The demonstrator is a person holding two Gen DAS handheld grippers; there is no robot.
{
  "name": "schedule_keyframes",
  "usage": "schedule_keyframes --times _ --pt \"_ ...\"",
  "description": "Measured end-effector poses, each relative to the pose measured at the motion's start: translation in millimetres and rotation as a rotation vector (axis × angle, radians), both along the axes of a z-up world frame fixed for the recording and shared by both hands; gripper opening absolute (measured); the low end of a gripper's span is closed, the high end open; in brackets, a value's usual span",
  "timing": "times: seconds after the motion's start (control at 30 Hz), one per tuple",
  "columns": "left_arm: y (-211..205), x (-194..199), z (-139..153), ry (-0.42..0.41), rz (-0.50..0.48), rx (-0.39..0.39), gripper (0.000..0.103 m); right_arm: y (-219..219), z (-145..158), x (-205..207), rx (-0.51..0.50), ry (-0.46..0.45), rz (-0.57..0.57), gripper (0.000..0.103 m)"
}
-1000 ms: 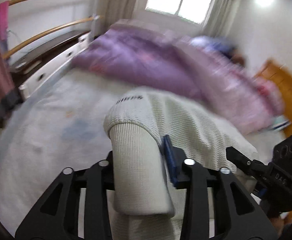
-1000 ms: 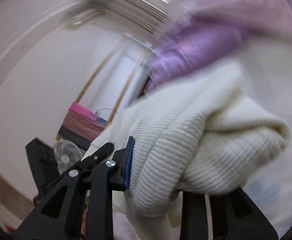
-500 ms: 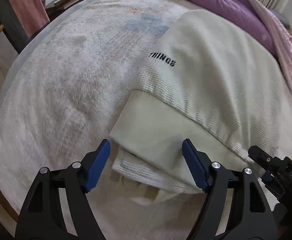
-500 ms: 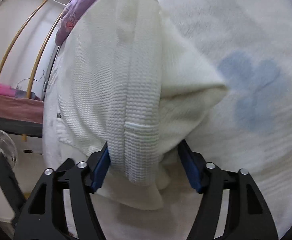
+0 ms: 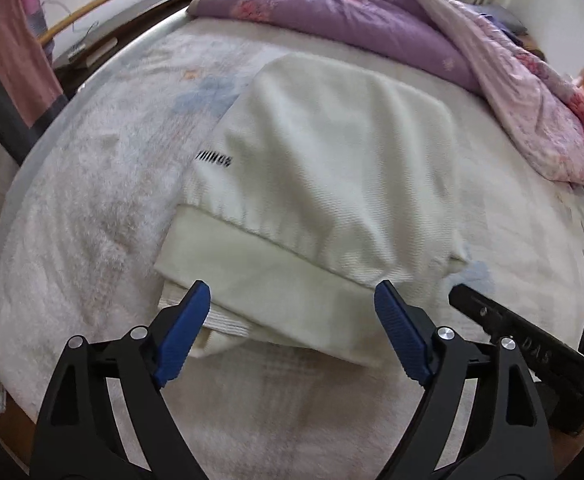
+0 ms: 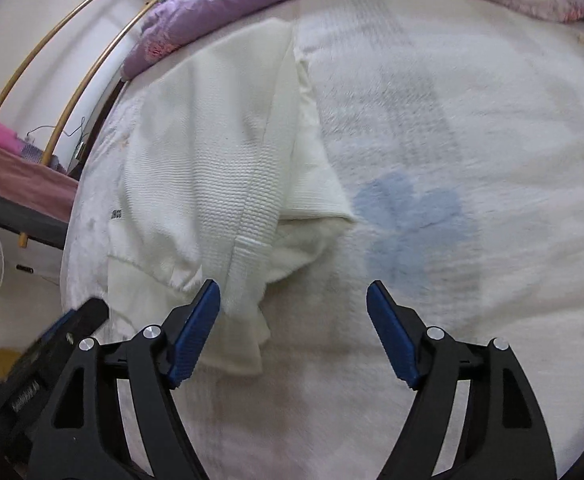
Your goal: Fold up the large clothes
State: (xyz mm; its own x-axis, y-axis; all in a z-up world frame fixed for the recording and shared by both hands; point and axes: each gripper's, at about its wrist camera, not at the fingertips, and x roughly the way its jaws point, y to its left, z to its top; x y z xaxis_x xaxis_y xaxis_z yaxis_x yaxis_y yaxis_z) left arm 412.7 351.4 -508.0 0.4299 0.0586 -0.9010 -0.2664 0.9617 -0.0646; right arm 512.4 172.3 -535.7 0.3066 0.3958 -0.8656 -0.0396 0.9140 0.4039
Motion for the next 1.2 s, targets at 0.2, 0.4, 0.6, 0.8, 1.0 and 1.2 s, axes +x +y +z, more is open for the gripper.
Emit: schedule_keyframes --times 0.2,0.4,0.6,0.8,1.0,1.2 --pt "-42.4 -12.7 35.9 -0.055 -0.014 0.060 0.090 -41.2 31.8 -22.3 -0.071 -0.062 -0.008 0.073" --pt "-96.3 -33.3 68.2 -0.101 -0.045 0.168 0.090 -91.6 63.1 -55.5 -0.049 -0.112 -0.045 0.074" --pt "-159.3 -68.5 106.5 -0.142 -0.070 0.213 0.090 -139.1 112.8 -95.6 -0.039 -0.193 -0.036 0.079" --pt "-226.0 -115.1 160.0 -0.197 -0.058 0.220 0.090 -185.1 166.1 -138.9 -0.043 -0.281 0.009 0.080" --pt "-280.4 -157.7 221.6 -0.262 -0.053 0.232 0.092 -231.1 227.7 -187.1 -0.048 -0.355 0.024 0.083" --pt "-321.6 -196.3 279.6 -0.300 -0.066 0.243 0.093 -268.4 287.5 -232.8 -0.047 -0.417 0.019 0.089"
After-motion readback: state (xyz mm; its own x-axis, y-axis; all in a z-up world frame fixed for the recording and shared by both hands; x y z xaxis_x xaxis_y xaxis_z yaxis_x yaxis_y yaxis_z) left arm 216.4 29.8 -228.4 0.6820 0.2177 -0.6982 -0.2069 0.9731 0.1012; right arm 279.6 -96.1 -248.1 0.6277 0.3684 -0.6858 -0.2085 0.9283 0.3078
